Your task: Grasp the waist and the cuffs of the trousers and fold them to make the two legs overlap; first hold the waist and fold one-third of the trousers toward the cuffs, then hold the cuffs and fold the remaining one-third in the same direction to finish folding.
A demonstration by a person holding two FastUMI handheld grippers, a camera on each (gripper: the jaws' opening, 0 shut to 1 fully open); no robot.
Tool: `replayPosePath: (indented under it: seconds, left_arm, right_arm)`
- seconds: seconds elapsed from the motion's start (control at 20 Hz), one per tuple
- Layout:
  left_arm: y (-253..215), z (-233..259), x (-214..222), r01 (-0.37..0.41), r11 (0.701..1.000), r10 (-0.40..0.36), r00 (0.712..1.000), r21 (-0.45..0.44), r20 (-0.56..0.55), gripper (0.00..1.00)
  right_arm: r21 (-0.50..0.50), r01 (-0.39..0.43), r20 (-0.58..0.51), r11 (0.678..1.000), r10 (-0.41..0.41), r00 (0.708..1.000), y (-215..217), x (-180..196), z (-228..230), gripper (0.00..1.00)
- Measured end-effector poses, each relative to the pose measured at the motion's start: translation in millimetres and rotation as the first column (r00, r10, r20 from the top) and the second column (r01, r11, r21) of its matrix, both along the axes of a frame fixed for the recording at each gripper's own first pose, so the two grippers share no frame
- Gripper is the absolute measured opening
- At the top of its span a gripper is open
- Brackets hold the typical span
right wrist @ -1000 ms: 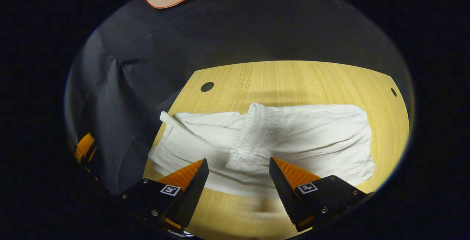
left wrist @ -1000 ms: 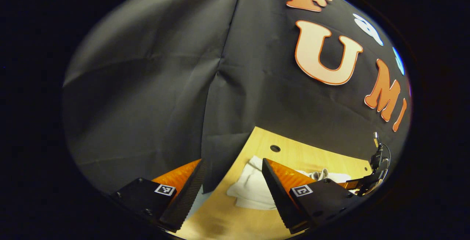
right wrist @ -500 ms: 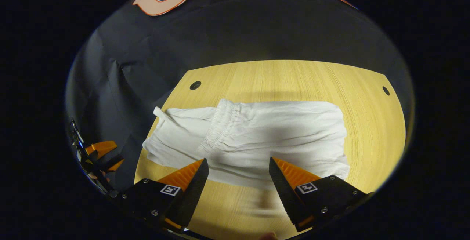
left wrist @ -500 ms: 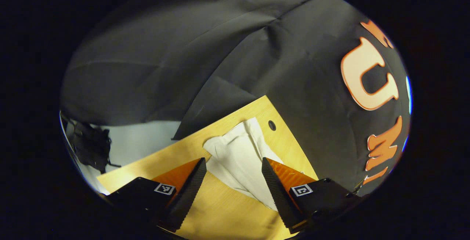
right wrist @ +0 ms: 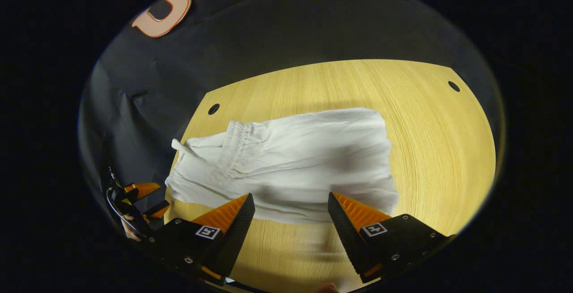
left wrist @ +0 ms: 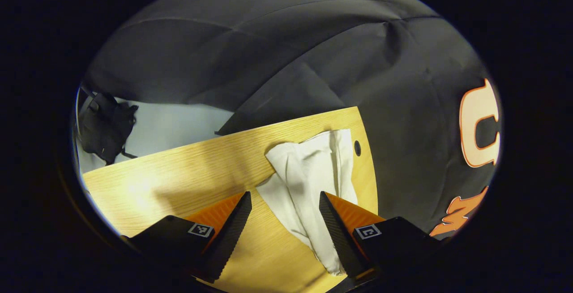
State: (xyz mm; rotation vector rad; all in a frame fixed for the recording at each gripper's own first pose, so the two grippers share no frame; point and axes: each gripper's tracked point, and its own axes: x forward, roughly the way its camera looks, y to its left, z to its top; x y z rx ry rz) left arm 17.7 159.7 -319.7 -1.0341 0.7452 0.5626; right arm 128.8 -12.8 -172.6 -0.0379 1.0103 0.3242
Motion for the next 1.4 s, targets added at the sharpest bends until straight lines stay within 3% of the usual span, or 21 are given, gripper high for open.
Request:
replayPosePath:
  seconds: [0.65,0.9,1.05,1.1,1.3,1.4]
  left_arm:
    - [-11,-13,41,0.022,0.999,-0.019,0.998,-0.045,0.062,0.99]
    - [-13,-19,62,0.066,0.998,-0.066,0.997,-0.004,0.035,0.96]
    - [-26,-27,74,0.111,0.994,-0.111,0.994,-0.009,0.014,0.70]
    - [-26,-36,72,0.112,0.994,-0.112,0.993,-0.007,-0.031,0.74]
    - [-26,-38,70,0.095,0.995,-0.096,0.994,-0.020,-0.050,0.10]
    - [-30,-32,83,0.119,0.993,-0.119,0.993,0.010,-0.019,0.04]
  right_arm:
    - [0.033,0.082,-0.040,0.996,-0.081,0.996,-26,-2,-1,0.99]
    - [0.042,0.084,-0.041,0.996,-0.083,0.996,-26,-6,4,0.99]
    - [0.042,0.093,-0.037,0.995,-0.092,0.995,-31,-8,6,0.99]
    - [0.042,0.099,-0.037,0.994,-0.097,0.995,-33,-9,6,0.99]
    - [0.039,0.125,-0.037,0.991,-0.123,0.992,-46,-13,7,0.99]
    - [0.039,0.135,-0.040,0.990,-0.134,0.990,-52,-14,7,0.99]
